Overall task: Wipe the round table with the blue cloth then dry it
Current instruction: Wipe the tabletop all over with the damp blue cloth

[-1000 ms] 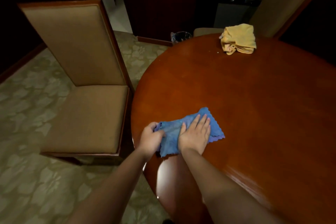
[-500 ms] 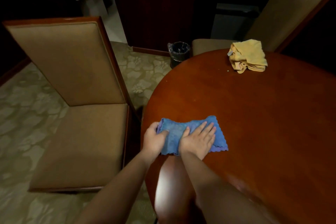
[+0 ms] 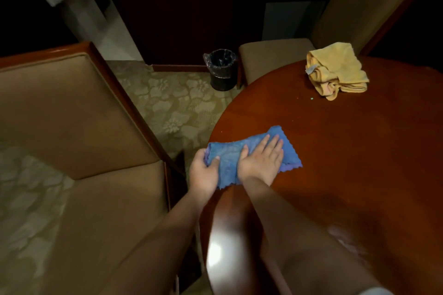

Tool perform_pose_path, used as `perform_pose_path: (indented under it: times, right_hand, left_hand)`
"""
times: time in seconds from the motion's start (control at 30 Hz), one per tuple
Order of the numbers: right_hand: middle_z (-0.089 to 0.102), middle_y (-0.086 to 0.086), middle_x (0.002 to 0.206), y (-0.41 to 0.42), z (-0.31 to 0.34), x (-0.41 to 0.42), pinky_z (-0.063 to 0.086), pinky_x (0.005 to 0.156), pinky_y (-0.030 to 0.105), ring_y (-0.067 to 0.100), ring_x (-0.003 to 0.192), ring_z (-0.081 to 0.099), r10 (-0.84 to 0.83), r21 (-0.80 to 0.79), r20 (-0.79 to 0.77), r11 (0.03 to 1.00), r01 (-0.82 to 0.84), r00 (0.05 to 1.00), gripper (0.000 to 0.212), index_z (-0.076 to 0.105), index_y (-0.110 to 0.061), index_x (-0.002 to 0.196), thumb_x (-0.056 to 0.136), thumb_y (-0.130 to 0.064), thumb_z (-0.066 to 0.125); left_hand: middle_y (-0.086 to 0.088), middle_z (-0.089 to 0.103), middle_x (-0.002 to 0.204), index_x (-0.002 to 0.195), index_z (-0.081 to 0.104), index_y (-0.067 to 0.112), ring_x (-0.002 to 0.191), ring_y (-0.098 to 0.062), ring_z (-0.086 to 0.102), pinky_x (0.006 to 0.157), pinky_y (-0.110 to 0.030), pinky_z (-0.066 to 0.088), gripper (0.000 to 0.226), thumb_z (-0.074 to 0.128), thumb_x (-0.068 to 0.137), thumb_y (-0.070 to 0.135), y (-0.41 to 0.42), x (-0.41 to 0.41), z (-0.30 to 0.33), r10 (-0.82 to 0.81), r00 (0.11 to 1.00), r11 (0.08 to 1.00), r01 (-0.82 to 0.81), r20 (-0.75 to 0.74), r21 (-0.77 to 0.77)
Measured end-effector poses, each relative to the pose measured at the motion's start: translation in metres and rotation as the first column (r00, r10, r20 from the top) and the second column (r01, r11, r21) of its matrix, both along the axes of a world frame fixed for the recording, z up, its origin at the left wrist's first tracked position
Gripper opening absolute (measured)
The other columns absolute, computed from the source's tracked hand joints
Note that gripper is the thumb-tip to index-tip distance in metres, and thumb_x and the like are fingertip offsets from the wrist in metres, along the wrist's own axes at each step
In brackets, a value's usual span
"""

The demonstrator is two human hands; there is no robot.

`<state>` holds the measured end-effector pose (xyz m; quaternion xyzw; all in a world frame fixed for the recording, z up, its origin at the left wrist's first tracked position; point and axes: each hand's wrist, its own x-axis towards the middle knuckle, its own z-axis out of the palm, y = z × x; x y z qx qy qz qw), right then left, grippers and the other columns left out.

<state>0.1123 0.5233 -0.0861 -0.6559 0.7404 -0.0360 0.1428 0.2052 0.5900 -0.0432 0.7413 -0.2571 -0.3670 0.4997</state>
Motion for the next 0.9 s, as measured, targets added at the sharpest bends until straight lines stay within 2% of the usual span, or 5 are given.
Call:
perform_pose_path:
  times: [0.2,0.4,0.6,0.77,0.9]
  right_hand:
    - [-0.010,0.017,0.158,-0.014,0.006,0.033,-0.007,0.117,0.039,0.028,0.146,-0.012,0.076,0.019,-0.040,0.997,-0.075,0.996,0.074,-0.005,-0.004,0.151,0.099,-0.052,0.016]
    - [-0.011,0.016,0.158,0.001,0.008,0.059,-0.008,0.117,0.039,0.028,0.146,-0.012,-0.001,0.011,0.007,1.000,0.001,1.000,0.074,-0.006,-0.005,0.151,0.099,-0.053,0.016]
    - [-0.008,0.016,0.159,0.030,0.009,0.091,-0.009,0.116,0.038,0.028,0.147,-0.010,-0.149,-0.002,0.056,0.989,0.150,0.987,0.074,-0.005,-0.005,0.151,0.099,-0.053,0.017]
    - [-0.008,0.017,0.159,0.018,0.004,0.106,-0.011,0.115,0.039,0.029,0.146,-0.010,-0.277,0.003,0.069,0.961,0.278,0.958,0.075,-0.004,-0.005,0.151,0.098,-0.053,0.018]
    - [0.027,0.026,0.151,0.006,0.003,0.117,0.002,0.113,0.040,0.037,0.141,0.025,-0.373,-0.094,0.146,0.917,0.388,0.916,0.077,0.031,0.004,0.144,0.090,-0.051,0.025]
  left_hand:
    - [-0.004,0.059,0.082,0.084,0.051,0.012,0.073,-0.011,0.057,0.060,-0.012,0.047,0.017,0.054,0.091,-0.003,-0.001,0.028,0.009,-0.005,1.000,1.000,0.005,0.009,-0.001]
    - [-0.004,0.059,0.081,0.080,0.050,0.015,0.077,-0.015,0.058,0.066,-0.023,0.049,0.021,0.053,0.092,-0.002,-0.002,0.053,0.015,-0.050,0.998,0.998,0.049,-0.025,-0.035]
    - [-0.002,0.059,0.077,0.078,0.052,0.015,0.070,-0.011,0.058,0.053,-0.009,0.046,0.020,0.055,0.091,0.000,0.010,0.088,0.020,-0.121,0.993,0.993,0.121,-0.006,-0.006]
    - [-0.001,0.060,0.076,0.077,0.053,0.017,0.072,-0.014,0.059,0.056,-0.011,0.047,0.022,0.056,0.091,0.000,-0.004,0.109,0.010,-0.193,0.981,0.981,0.193,-0.005,-0.003]
    - [-0.002,0.060,0.078,0.082,0.054,0.017,0.067,-0.013,0.058,0.049,-0.013,0.047,0.017,0.056,0.092,0.003,-0.026,0.113,0.002,-0.133,0.991,0.991,0.132,0.019,0.024]
